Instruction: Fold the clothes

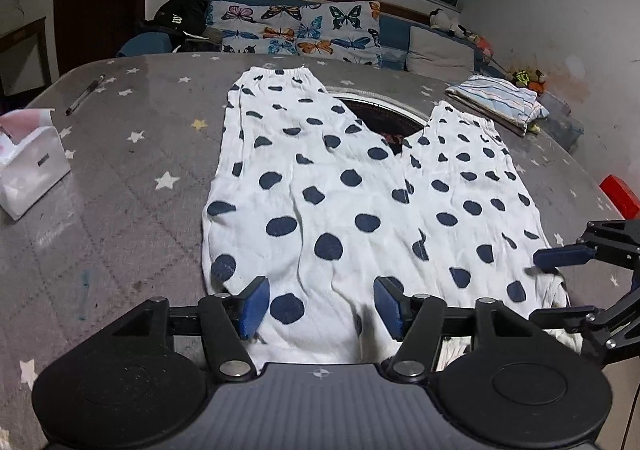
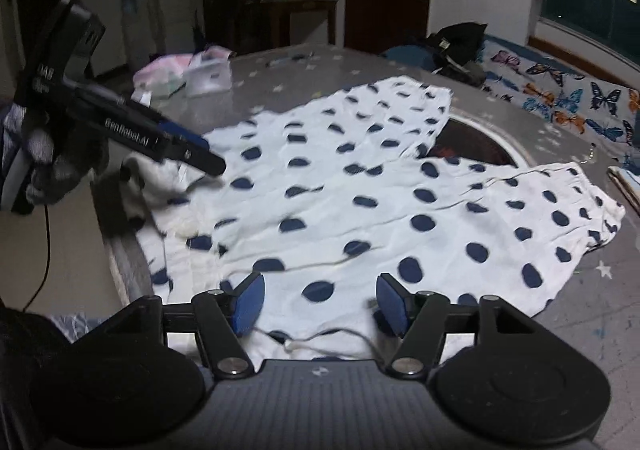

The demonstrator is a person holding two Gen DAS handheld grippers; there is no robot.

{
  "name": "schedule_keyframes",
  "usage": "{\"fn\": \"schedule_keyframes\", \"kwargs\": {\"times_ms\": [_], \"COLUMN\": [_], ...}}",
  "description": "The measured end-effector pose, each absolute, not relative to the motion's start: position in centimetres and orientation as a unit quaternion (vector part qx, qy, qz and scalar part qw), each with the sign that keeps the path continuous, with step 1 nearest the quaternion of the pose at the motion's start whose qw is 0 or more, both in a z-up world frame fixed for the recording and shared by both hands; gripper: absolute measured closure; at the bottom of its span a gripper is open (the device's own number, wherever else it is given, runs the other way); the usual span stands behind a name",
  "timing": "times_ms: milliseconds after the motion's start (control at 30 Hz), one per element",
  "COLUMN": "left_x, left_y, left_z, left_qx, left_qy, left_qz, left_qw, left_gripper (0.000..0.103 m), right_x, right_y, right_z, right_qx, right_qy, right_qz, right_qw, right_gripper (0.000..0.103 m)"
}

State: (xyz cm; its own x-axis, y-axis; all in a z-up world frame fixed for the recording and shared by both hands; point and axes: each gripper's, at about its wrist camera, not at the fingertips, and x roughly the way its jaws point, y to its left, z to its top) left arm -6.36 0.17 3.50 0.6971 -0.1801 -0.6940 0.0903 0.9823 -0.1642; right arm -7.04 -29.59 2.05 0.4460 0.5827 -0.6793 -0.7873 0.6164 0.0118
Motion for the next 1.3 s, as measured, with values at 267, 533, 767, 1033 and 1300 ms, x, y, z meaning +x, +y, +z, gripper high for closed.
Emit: {"fn": "schedule_keyframes", "kwargs": {"times_ms": [267,533,767,1033,1300], "left_x": [-5.8,-5.8,-5.7,-6.8,-8.6], "left_y": [-0.1,-1.2,-2.9,-6.7,-12.1], "left_z": [3.1,4.3,5.2,5.5,4.7], "left_qx": [-0.064,-0.053,-0.047,-0.021,0.023], "left_qy": [0.395,0.377,0.363,0.353,0.353], "left_qz": [-0.06,-0.06,-0.085,-0.16,-0.275], "left_qw": [0.914,0.923,0.927,0.922,0.894], "left_gripper": [0.032,0.019,0.009,0.009,0.013], "right_x": [-6.7,-6.4,-6.5,-5.8,-3.6], "right_y": [-30.2,-30.8,-31.9,-33.8,-37.7], "right_z": [0.7,0.6,1.1,1.2,1.7], "right_qx": [-0.127,-0.11,-0.086,-0.066,-0.033], "right_qy": [0.347,0.348,0.334,0.335,0.333], "right_qz": [0.393,0.379,0.366,0.337,0.261], "right_qw": [0.842,0.85,0.864,0.878,0.906], "right_gripper": [0.038,0.038,0.038,0.038,0.038]}}
